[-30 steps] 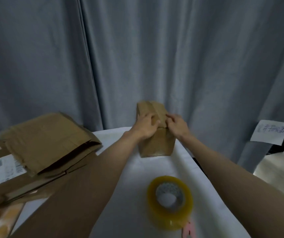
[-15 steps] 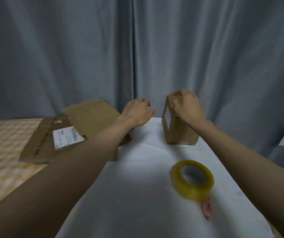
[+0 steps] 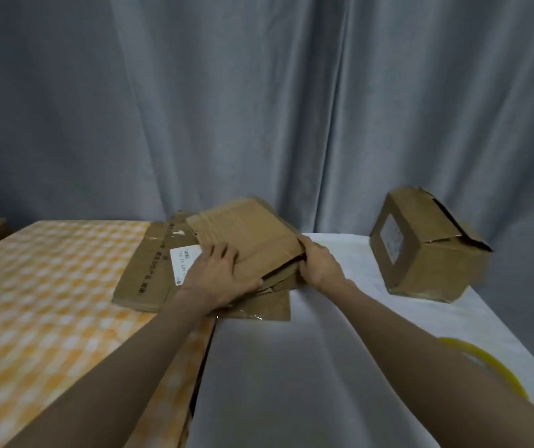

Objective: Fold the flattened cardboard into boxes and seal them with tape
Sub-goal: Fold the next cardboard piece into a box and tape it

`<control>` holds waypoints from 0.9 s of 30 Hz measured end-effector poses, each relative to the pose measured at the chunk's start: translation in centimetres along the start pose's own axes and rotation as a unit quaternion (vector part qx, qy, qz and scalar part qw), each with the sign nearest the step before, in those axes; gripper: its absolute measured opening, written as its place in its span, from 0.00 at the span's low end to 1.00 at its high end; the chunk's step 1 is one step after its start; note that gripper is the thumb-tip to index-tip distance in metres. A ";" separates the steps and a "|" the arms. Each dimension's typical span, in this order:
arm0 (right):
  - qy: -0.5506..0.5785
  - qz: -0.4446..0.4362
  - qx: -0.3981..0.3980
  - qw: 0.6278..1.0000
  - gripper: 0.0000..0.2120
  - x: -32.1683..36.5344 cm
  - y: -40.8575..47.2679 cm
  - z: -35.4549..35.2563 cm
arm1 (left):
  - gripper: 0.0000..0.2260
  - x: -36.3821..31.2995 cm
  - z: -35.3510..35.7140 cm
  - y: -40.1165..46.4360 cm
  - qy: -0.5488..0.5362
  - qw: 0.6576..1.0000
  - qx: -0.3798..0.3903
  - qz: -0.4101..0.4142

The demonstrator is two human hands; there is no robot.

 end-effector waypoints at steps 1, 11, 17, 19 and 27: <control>-0.015 0.008 -0.037 0.999 0.20 -0.2 0.3 0.3 | 0.38 0.1 0.7 -0.1 -0.011 1.000 0.003 -0.005; 0.099 -0.050 -0.226 0.968 0.15 1.3 -3.2 -9.5 | 0.16 -3.9 -7.8 -2.2 -0.062 0.969 -0.214 0.105; 0.198 -0.025 -0.198 0.960 0.30 -1.6 -11.1 -16.5 | 0.16 -7.6 -16.3 -6.9 -0.157 0.951 -0.226 0.142; 0.219 -0.026 -0.200 0.955 0.25 -2.1 -14.4 -18.2 | 0.19 -8.7 -17.5 -8.5 -0.204 0.948 -0.202 0.136; 0.094 -0.044 -0.190 0.976 0.03 -1.5 -23.0 -22.2 | 0.15 -13.0 -16.0 -13.4 -0.340 0.934 0.031 0.101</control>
Point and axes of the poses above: each hand's wrist, its own y-axis towards the middle knuckle, its own z-axis out of the palm, x = y × z, the point moved 6 cm from there along y, towards the middle knuckle, and after that the axes turned 2 degrees about x, right-handed, at the moved point
